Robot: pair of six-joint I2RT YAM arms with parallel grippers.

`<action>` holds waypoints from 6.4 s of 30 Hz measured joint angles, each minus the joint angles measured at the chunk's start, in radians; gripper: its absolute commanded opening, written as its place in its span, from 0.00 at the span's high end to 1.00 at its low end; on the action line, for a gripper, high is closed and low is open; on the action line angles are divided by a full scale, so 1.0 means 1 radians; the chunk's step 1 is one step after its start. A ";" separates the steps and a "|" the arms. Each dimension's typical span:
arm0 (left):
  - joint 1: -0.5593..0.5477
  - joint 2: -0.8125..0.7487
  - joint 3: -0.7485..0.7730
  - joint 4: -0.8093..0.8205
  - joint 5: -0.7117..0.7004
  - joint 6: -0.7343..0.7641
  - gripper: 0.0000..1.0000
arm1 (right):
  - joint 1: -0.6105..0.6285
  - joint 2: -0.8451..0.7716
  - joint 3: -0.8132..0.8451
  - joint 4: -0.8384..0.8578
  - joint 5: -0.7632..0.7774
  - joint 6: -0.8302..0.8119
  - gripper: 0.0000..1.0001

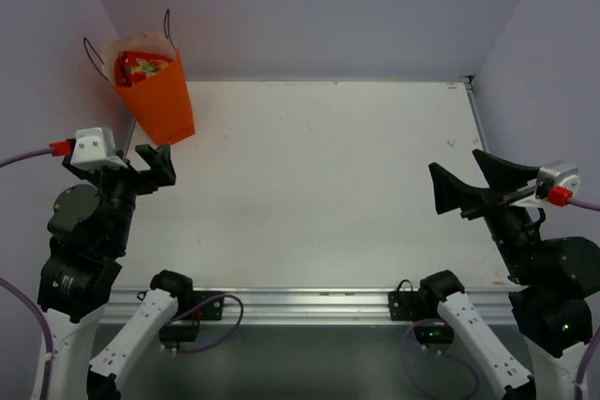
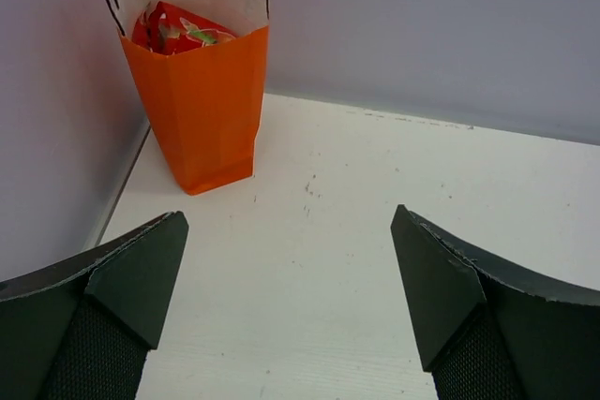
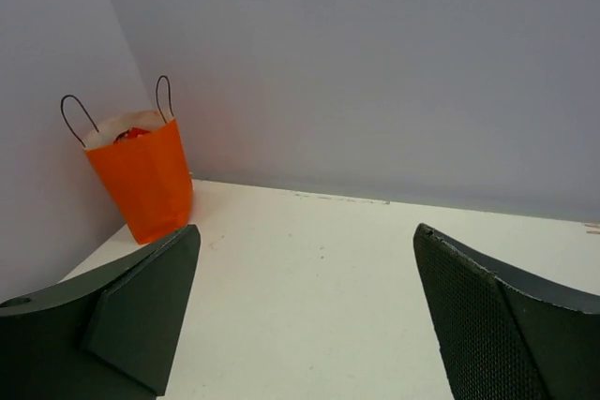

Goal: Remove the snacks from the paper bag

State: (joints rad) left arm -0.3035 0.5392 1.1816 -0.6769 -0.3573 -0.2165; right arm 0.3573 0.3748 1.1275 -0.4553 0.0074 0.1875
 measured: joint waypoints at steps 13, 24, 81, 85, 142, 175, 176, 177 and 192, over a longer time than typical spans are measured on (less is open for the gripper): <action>0.001 0.378 0.101 0.022 -0.039 -0.061 0.00 | 0.000 0.092 -0.056 0.000 -0.140 0.111 0.01; 0.252 0.981 0.448 0.185 0.030 -0.060 0.09 | 0.000 0.174 -0.146 -0.013 -0.379 0.150 0.01; -0.242 0.891 0.246 0.034 0.466 0.112 0.79 | 0.001 0.176 -0.219 -0.008 -0.440 0.153 0.01; -0.240 0.889 0.262 0.005 0.447 0.099 0.29 | 0.001 0.164 -0.219 -0.010 -0.435 0.151 0.01; 0.191 0.903 0.145 0.339 0.562 0.251 1.00 | 0.193 0.519 0.107 0.103 -0.519 0.051 0.01; 0.008 0.604 -0.030 0.298 0.483 0.208 1.00 | 0.621 1.357 0.483 0.148 0.160 0.434 0.09; 0.007 0.604 -0.030 0.295 0.483 0.200 1.00 | 0.619 1.362 0.482 0.146 0.167 0.449 0.10; 0.006 0.603 -0.030 0.294 0.483 0.192 1.00 | 0.618 1.368 0.481 0.145 0.178 0.465 0.11; 0.006 0.612 -0.024 0.290 0.471 0.126 1.00 | 0.618 1.440 0.459 0.137 0.207 0.648 0.24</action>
State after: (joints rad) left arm -0.2974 1.1507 1.1572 -0.3870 0.1139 -0.0906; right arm 0.9752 1.8149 1.5860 -0.3183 0.2146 0.8356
